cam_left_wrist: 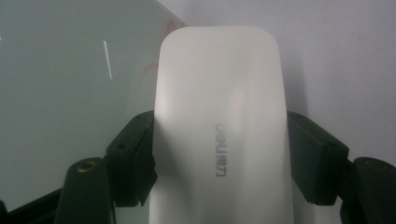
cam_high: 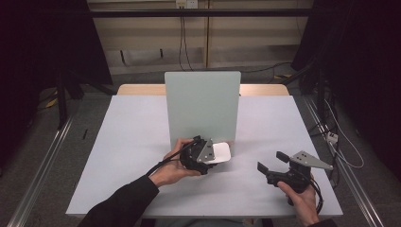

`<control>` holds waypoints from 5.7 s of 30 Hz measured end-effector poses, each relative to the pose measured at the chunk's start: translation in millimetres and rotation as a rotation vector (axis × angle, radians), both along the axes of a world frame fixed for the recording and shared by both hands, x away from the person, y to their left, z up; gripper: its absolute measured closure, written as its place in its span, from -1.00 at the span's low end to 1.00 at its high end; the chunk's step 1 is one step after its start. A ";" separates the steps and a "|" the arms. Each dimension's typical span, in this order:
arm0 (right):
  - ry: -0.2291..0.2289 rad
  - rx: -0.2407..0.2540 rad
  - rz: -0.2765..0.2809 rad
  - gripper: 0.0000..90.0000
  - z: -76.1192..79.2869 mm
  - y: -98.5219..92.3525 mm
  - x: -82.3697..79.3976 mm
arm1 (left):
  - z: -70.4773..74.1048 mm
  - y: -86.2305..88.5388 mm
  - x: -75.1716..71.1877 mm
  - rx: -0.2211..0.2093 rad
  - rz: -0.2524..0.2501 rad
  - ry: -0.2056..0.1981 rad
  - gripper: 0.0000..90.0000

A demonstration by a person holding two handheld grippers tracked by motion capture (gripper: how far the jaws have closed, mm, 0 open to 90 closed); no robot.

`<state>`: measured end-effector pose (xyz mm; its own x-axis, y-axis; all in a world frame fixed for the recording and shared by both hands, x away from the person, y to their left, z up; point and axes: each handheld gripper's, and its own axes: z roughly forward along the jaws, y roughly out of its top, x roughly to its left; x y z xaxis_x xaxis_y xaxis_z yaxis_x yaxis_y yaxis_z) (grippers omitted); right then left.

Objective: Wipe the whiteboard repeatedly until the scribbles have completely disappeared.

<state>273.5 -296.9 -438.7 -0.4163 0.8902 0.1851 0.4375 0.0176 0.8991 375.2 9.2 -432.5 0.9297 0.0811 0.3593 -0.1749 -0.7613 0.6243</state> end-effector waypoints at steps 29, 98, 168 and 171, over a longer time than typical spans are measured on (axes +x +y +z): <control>-0.002 0.004 0.002 -0.79 0.4 -0.5 -0.8 | 3.3 -33.8 -0.4 0.081 -0.029 0.004 -0.31; -0.008 0.009 0.002 -0.79 1.1 -0.7 -1.5 | 16.5 -42.1 2.4 0.174 0.011 0.032 -0.31; -0.005 0.016 0.003 -0.79 1.1 -0.7 0.1 | 7.9 26.9 7.2 0.220 0.015 0.095 -0.31; -0.007 0.017 0.003 -0.79 1.2 -0.9 -0.1 | 8.8 13.9 9.6 0.219 -0.001 0.125 -0.31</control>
